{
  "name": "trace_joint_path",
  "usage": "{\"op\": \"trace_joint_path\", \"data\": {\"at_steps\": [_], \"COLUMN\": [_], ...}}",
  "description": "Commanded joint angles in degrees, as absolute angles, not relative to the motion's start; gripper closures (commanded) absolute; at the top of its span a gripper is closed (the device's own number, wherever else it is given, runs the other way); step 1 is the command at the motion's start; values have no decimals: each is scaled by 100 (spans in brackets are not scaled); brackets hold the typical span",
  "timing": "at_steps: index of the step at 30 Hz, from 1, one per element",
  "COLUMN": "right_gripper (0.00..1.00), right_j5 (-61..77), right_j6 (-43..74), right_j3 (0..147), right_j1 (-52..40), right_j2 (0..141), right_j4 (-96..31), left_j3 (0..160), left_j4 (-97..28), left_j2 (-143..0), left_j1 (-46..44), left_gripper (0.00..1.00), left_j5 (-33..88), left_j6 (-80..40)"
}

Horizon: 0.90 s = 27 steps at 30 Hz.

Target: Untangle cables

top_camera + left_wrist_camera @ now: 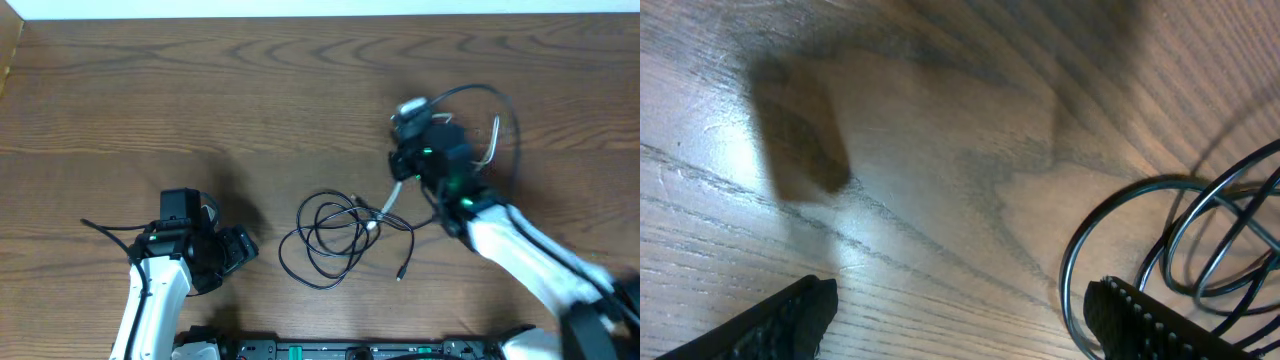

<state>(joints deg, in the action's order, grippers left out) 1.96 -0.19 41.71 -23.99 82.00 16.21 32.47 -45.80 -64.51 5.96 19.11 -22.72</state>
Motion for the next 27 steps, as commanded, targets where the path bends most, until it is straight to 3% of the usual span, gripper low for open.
{"op": "trace_joint_path", "data": {"at_steps": [1, 6, 14, 22, 27], "right_gripper": [99, 99, 99, 97, 96], "right_j5": [252, 250, 252, 185, 67], "right_j6": [-919, -1437, -1339, -266, 1227], "right_j3": [4200, 4200, 4200, 4200, 4200], "right_j1": [-2235, -1828, -895, 279, 1284], "right_j2": [7334, 6573, 6989, 7426, 7439], "right_j4": [1586, 1568, 1734, 2620, 2163], "left_j3": [3234, 3234, 3234, 3234, 3234], "left_j4": [-4576, -4576, -4576, -4576, -4576], "left_j2": [-6473, -6473, -6473, -6473, -6473], "left_j1": [604, 604, 604, 604, 604], "left_gripper": [15, 15, 16, 16, 16], "left_j5": [1833, 1835, 1833, 1833, 1833], "left_j6": [-2283, -2283, -2283, -2283, -2283]}}
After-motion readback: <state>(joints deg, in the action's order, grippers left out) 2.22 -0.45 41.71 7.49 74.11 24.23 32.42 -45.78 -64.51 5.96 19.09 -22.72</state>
